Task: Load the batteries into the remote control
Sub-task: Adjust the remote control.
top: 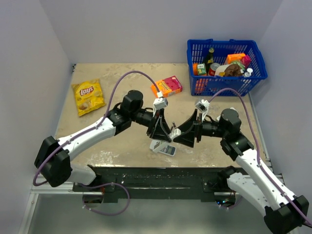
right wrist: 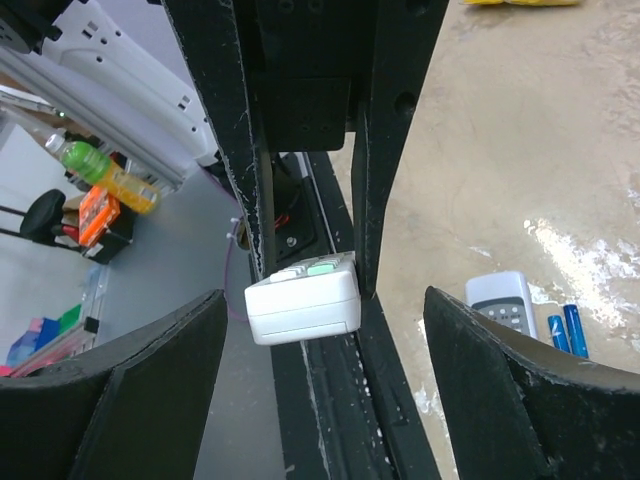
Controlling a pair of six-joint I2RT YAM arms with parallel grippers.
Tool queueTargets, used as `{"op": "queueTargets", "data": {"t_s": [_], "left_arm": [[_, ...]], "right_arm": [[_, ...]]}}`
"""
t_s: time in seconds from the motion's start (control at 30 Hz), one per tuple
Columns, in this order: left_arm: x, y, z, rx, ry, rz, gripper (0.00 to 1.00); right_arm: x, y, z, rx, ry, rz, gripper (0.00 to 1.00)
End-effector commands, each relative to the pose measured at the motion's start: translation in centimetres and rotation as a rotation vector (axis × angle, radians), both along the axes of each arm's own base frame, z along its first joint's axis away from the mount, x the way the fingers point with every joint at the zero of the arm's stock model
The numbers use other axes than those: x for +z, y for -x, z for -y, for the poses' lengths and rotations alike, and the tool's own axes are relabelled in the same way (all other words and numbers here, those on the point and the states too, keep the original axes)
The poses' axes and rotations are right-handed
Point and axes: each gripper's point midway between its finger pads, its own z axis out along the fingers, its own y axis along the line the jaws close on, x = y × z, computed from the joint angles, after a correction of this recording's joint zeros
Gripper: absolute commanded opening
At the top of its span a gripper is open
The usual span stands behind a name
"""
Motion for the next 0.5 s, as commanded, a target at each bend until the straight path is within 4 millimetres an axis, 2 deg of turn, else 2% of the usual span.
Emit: {"op": "queueTargets", "data": {"t_s": [0.0,0.13,0.23,0.27,0.4,0.47], "left_arm": [[1.57,-0.14,0.58,-0.016,0.035,0.059,0.01],[0.78,0.05,0.68,-0.022,0.004,0.038,0.01],[0.68,0.2,0.82,-0.025,-0.002,0.04,0.01],[0.65,0.2,0.9,-0.025,-0.004,0.045,0.01],[0.76,0.14,0.78,-0.021,-0.009,0.053,0.0],[0.81,-0.04,0.82,-0.015,-0.01,0.066,0.0]], "right_arm": [[0.61,0.98,-0.36,0.063,-0.023,0.021,0.81],[0.76,0.94,-0.41,0.063,-0.027,0.025,0.75],[0.86,0.89,-0.49,0.066,-0.028,0.026,0.66],[0.83,0.85,-0.51,0.065,-0.028,0.022,0.57],[0.48,0.75,-0.57,0.062,-0.024,0.006,0.38],[0.29,0.71,-0.56,0.06,-0.023,-0.001,0.34]]}}
